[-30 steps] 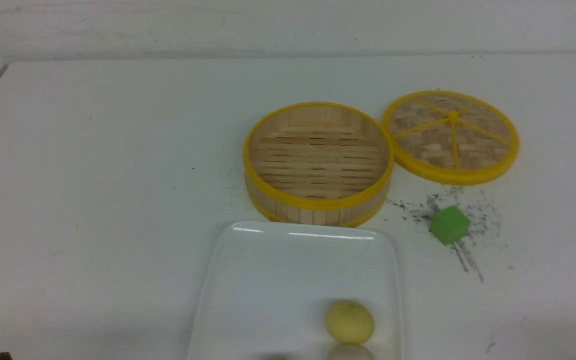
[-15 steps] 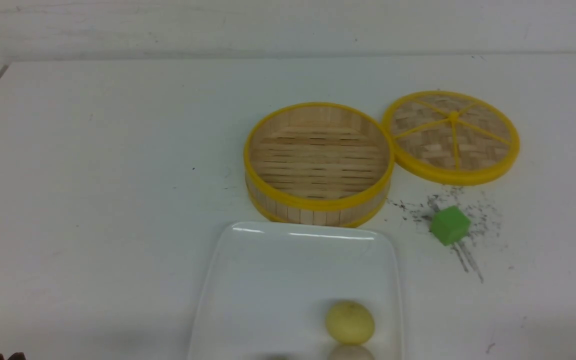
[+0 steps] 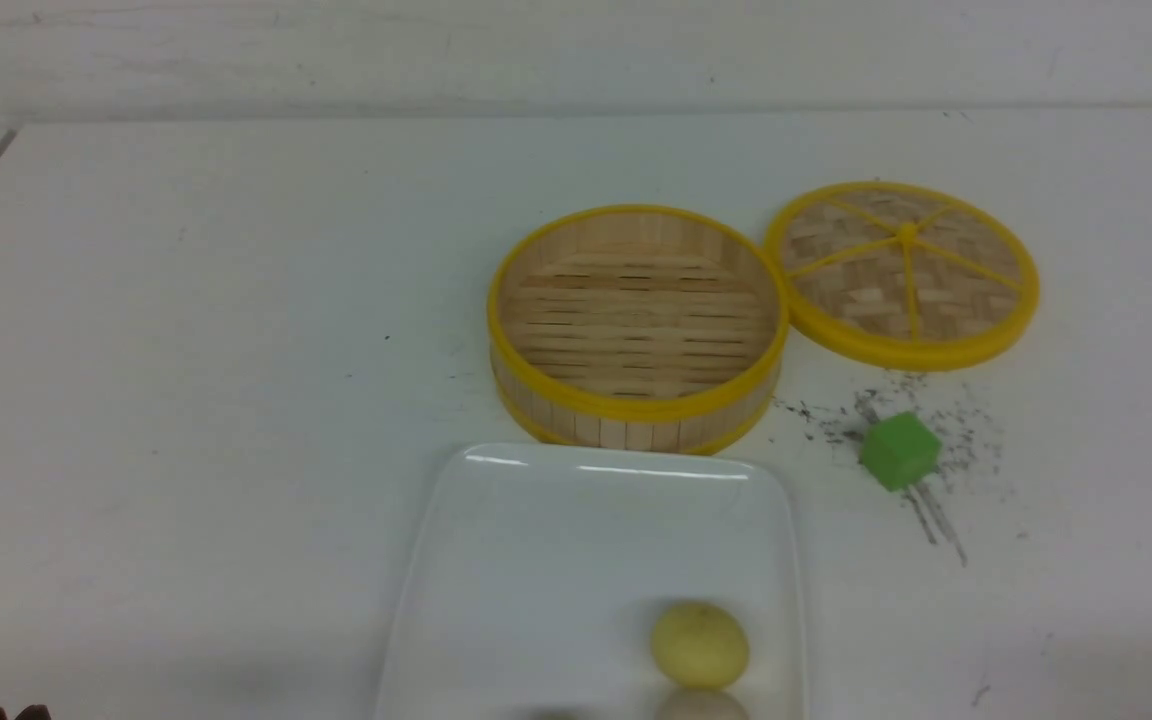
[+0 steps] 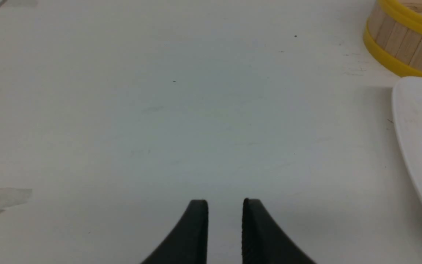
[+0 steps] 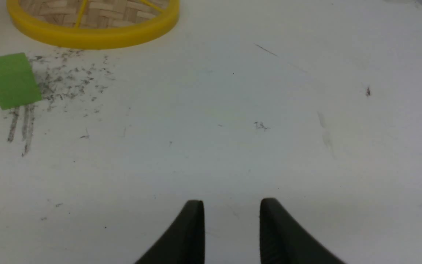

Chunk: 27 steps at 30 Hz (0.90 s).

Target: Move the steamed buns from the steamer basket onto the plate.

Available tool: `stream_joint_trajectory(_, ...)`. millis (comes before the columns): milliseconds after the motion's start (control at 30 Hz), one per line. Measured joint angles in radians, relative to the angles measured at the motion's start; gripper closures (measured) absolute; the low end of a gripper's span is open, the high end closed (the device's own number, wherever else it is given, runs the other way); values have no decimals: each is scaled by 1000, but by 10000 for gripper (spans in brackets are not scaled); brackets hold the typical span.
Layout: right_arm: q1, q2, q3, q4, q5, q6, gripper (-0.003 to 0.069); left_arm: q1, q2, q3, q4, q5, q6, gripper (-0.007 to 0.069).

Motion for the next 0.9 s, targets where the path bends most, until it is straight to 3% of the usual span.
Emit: stream_joint_trajectory(900, 0, 0, 0, 0, 0, 0, 419, 0, 0, 0, 0, 0, 0, 432)
